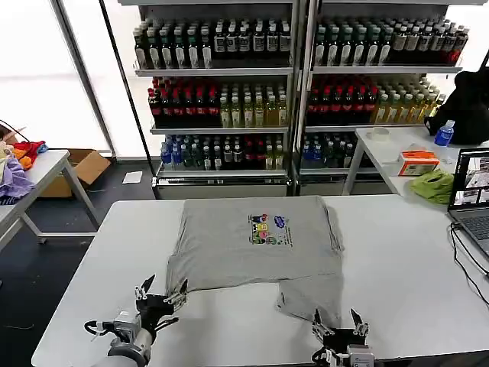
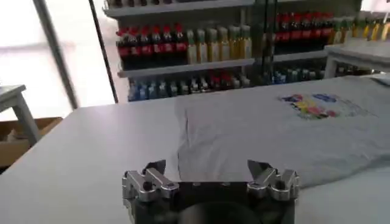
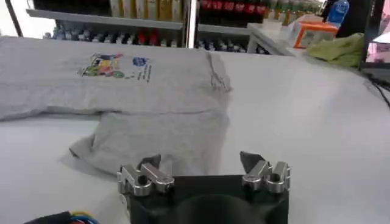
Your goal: Fold and organize the clothes.
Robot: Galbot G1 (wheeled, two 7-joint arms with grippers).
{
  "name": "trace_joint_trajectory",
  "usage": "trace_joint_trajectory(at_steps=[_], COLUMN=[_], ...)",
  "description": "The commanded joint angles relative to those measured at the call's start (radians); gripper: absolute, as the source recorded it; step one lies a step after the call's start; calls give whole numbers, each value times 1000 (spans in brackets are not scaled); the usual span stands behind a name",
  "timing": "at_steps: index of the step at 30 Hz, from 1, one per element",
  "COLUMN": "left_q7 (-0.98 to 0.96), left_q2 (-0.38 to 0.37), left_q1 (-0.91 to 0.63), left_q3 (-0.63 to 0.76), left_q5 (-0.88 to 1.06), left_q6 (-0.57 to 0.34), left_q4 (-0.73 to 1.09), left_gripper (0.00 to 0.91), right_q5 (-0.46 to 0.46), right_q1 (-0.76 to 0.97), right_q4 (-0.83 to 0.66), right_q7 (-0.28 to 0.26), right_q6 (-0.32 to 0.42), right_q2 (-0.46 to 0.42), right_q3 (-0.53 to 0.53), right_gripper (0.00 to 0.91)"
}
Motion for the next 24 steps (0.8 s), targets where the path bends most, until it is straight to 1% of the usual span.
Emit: trace_joint_trajectory(at_steps=[1, 6, 7, 8, 9, 10, 11, 12, 13, 14, 15, 18, 24], left_q7=[6, 11, 12, 13, 13, 13, 14, 18, 19, 22, 25, 25, 30], left_q2=[2, 5, 6, 8, 9, 9, 9, 9, 10, 10, 11, 15, 15], left_q1=[-9, -6, -6, -6, -7, -7, -7, -10, -11, -12, -14, -18, -7], left_q3=[1, 6, 7, 9, 10, 10, 9, 7, 6, 4, 3, 2, 11], left_q5=[-2, -1, 4, 8, 12, 12, 11, 7, 5, 3, -5, -56, -70], left_q6=[4, 6, 7, 8, 11, 13, 16, 18, 20, 24, 30, 54, 76], left_q4=[46, 56, 59, 60, 64, 66, 68, 71, 73, 78, 85, 102, 105], left_gripper=[907, 897, 675, 433, 322, 151, 91, 20, 10, 0, 0, 0, 0], right_q5=[-1, 0, -1, -2, -3, -3, -4, -5, -5, -5, -7, -7, -7], right_q1=[0, 7, 9, 10, 12, 12, 13, 14, 14, 15, 16, 19, 17], right_q4=[-14, -36, -39, -40, -41, -41, -43, -45, -46, -49, -53, -64, -78], right_q7=[1, 0, -1, -1, -1, -2, -3, -7, -9, -10, -12, -16, -19], right_q6=[0, 2, 2, 2, 2, 1, 1, 1, 1, 1, -1, -2, -2], right_q2=[3, 10, 12, 14, 14, 15, 14, 11, 9, 7, 5, 3, 1], right_q3=[-3, -5, -7, -10, -12, -13, -14, -15, -15, -15, -16, -20, -29], right_gripper=[907, 907, 907, 877, 715, 675, 564, 353, 272, 111, 10, 0, 0])
